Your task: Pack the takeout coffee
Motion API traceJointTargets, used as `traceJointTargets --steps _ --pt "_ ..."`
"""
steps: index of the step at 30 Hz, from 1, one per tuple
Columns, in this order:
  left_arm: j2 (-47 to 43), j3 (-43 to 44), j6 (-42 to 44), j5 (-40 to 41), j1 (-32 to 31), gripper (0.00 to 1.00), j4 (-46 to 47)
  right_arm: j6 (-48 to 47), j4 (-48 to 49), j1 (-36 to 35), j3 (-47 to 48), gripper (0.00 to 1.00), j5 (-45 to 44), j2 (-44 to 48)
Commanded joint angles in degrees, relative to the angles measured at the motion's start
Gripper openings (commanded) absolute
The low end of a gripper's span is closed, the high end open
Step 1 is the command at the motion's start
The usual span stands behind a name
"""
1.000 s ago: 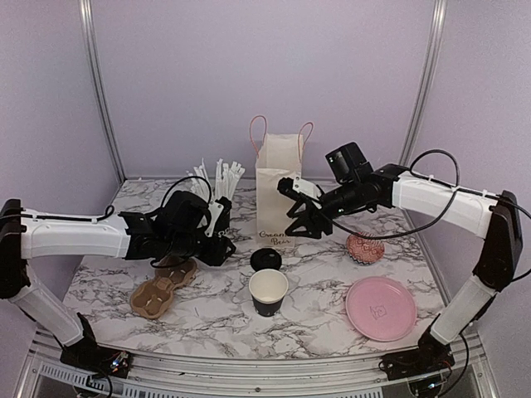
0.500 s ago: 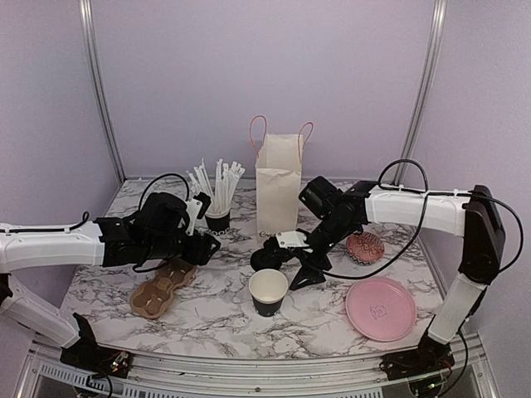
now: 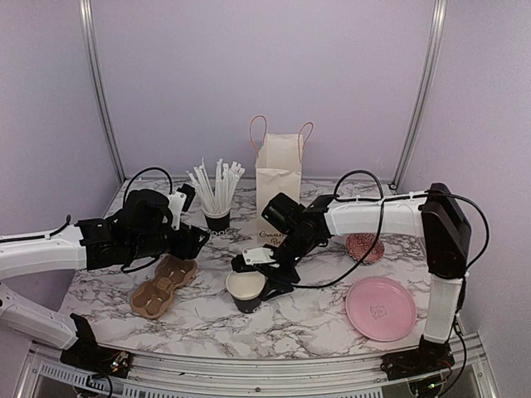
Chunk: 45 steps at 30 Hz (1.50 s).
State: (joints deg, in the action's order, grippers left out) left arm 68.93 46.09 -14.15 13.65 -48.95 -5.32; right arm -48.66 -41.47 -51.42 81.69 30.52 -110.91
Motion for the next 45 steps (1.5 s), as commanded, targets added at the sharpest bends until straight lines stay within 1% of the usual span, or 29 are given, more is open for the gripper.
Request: traceJointTargets --steps 1,3,6,8,10,13,15,18,20,26,31,36,45 --pt "-1.97 -1.08 -0.28 1.50 0.58 0.64 -0.58 2.95 3.16 -1.71 5.27 0.66 0.86 -2.96" --pt "-2.24 -1.22 -0.29 1.64 0.67 0.64 -0.68 3.36 3.49 -1.94 6.65 0.68 1.13 -3.91" --pt "-2.70 -1.03 -0.11 1.52 0.77 0.65 -0.92 1.91 -0.15 -1.91 9.20 0.79 1.95 -4.41" --pt "-3.28 -0.78 0.07 1.27 0.79 0.65 -1.75 -0.01 -2.59 -1.45 8.86 0.84 1.95 -2.75" --pt "-3.88 -0.50 0.12 1.10 0.86 0.65 -2.67 -1.75 -4.17 -0.12 6.96 0.86 1.38 -0.17" --pt "-4.68 -0.47 0.37 0.94 0.93 0.66 -3.59 -1.81 -5.48 4.09 6.35 0.86 1.89 2.41" --pt "-4.86 -0.24 0.42 0.86 1.03 0.66 -3.97 -0.42 -5.63 7.01 7.61 0.83 1.02 2.33" --pt "-4.71 -0.20 0.43 0.68 1.05 0.66 -4.04 4.42 -4.18 9.07 11.24 0.77 -3.42 -0.66" --pt "-4.53 -0.12 0.44 0.61 1.13 0.66 -4.06 6.85 -4.10 9.31 14.17 0.76 -5.71 -3.57" --pt "-4.63 -0.42 0.27 0.28 1.13 0.66 -4.17 11.26 -5.04 9.25 21.64 0.84 -11.00 -12.13" --pt "-5.59 -1.01 0.35 1.31 1.25 0.66 -4.28 12.89 -5.19 9.30 24.34 0.89 -13.07 -15.72" --pt "-5.03 -1.26 0.32 1.23 1.43 0.67 -4.06 13.73 -5.58 9.25 25.74 0.90 -13.70 -18.08" --pt "-4.42 -1.41 0.70 0.94 1.64 0.67 -3.67 13.57 -8.21 9.28 26.66 0.91 -11.12 -20.45"
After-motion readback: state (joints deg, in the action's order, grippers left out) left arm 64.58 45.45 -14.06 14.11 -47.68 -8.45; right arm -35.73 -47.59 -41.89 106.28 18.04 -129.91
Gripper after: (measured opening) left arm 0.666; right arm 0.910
